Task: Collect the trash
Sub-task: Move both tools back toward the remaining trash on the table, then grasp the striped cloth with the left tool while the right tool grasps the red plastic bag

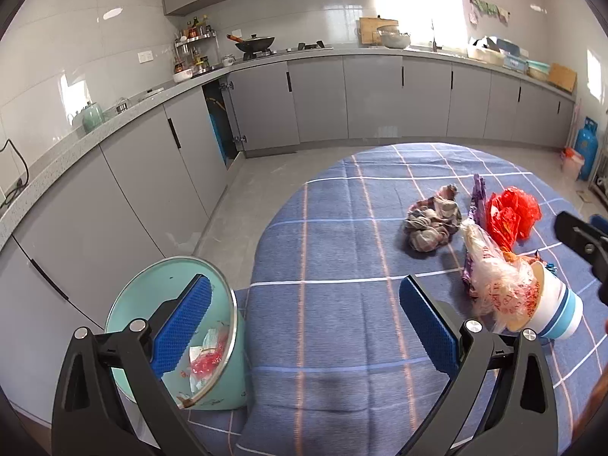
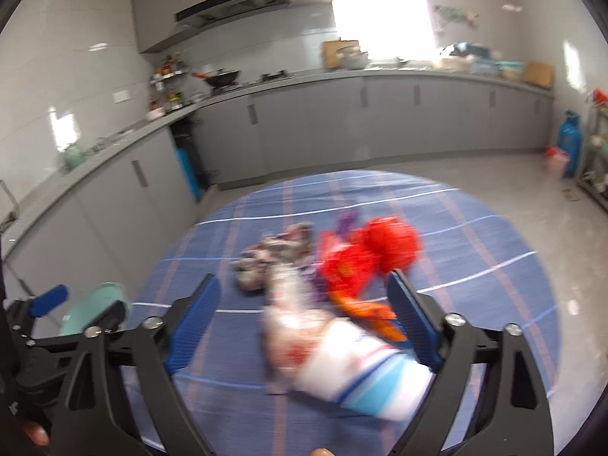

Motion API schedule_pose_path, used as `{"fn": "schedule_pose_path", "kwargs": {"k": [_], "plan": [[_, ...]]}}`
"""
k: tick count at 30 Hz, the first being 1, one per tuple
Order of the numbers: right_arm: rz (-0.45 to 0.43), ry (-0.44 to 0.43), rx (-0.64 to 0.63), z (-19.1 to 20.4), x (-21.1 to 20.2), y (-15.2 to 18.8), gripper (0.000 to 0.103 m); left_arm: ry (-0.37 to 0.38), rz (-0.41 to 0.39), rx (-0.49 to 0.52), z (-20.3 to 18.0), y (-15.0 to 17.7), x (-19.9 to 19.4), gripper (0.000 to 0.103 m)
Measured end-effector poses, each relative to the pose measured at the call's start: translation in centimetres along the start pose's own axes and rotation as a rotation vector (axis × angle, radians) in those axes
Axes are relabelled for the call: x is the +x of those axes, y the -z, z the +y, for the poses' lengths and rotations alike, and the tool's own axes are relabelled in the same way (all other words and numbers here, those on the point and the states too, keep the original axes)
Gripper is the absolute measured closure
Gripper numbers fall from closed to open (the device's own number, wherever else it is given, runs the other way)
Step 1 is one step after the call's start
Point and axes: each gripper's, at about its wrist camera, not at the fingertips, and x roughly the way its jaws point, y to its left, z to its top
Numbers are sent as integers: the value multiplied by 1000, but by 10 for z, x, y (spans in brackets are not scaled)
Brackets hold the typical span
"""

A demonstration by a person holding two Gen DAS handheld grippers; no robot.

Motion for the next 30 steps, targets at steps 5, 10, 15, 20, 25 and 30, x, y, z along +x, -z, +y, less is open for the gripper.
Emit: {"fn": "schedule_pose_path", "kwargs": {"k": [5,10,15,20,25,30], "plan": [[-9,81,-6,-29,0,4,12,29,34,1,-21,-1,8,5],[19,96,15,-53,9,8,12,33,31,30,-48,-1,9,5],[30,97,36,-65,13,9,12,29,16,61,-70,-4,10,5],[70,82,90,-97,25,-1,20,28,34,82,-76,-10,24,5],[165,44,79,-115,60,-14,33,25,51,69,-74,-23,47,6],[212,5,38,-111,92,-27,34,40,60,63,-72,-38,72,7]]}}
